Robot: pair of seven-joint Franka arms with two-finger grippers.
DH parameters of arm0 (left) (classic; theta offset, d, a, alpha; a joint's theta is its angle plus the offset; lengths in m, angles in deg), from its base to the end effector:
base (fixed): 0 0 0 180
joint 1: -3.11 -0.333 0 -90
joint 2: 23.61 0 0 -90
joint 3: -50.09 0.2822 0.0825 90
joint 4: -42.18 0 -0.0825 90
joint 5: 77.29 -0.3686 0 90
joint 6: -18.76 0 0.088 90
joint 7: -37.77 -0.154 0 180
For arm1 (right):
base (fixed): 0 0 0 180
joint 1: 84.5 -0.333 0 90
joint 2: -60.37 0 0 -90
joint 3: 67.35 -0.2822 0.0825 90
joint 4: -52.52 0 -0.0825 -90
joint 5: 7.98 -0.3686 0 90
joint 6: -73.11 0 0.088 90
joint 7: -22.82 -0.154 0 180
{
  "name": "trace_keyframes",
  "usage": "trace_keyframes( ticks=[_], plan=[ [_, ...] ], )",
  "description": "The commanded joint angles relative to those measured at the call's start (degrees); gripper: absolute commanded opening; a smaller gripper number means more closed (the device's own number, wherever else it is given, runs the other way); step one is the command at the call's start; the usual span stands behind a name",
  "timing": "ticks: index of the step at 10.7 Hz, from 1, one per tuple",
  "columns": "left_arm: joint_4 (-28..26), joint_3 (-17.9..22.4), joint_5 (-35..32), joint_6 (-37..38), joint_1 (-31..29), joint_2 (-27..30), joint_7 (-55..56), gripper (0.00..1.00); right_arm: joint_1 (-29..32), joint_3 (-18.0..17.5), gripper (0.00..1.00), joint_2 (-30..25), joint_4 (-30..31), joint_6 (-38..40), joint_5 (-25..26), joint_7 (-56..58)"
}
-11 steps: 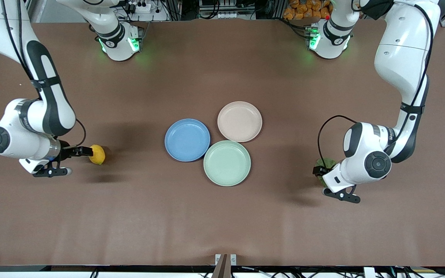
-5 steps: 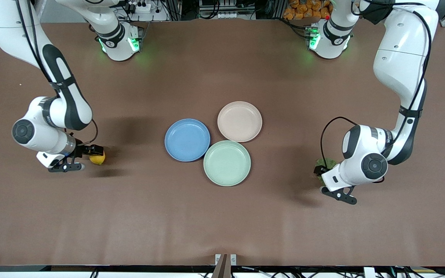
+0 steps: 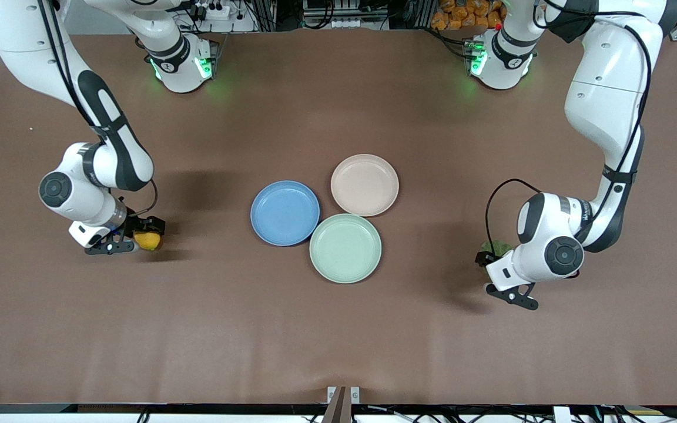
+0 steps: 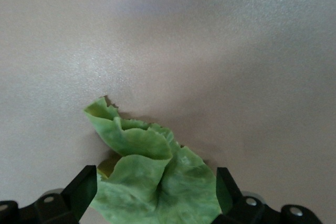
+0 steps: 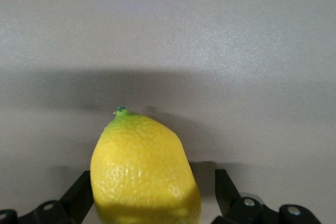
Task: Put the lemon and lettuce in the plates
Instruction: 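Lower and close the right gripper on the lemon while the left grasps lettuce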
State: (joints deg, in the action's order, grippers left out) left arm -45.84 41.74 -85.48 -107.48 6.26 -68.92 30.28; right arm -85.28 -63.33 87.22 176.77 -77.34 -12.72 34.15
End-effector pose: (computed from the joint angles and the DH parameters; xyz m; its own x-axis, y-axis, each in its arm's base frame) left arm 0.6434 -0.1143 0.1203 0.9203 -0.3746 -0.1124 -0.3756 -0.9267 0.0134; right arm 0.5369 -0.0334 0.1103 0.9970 0.0764 -0.0077 0.0763 -0.9970 -0.0101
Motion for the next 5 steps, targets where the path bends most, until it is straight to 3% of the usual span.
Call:
trace_keyframes(
  ticks=[1,4,5],
  plan=[
    [-0.1,-0.3,-1.5,-0.7,-0.3,-0.6,-0.8,1.0,-0.9,-0.1,1.0,0.7,1.2,-2.6,-1.3,-0.2],
    [-0.5,-0.3,-1.5,-0.8,-0.3,-1.0,-0.7,1.0,-3.6,0.0,1.0,1.9,1.5,-5.4,-1.3,-4.5],
    [-0.5,-0.3,-1.5,-1.1,-0.3,-1.0,-0.2,0.46,-3.6,0.0,0.97,1.9,1.5,-5.3,-1.2,-4.5]
  ],
)
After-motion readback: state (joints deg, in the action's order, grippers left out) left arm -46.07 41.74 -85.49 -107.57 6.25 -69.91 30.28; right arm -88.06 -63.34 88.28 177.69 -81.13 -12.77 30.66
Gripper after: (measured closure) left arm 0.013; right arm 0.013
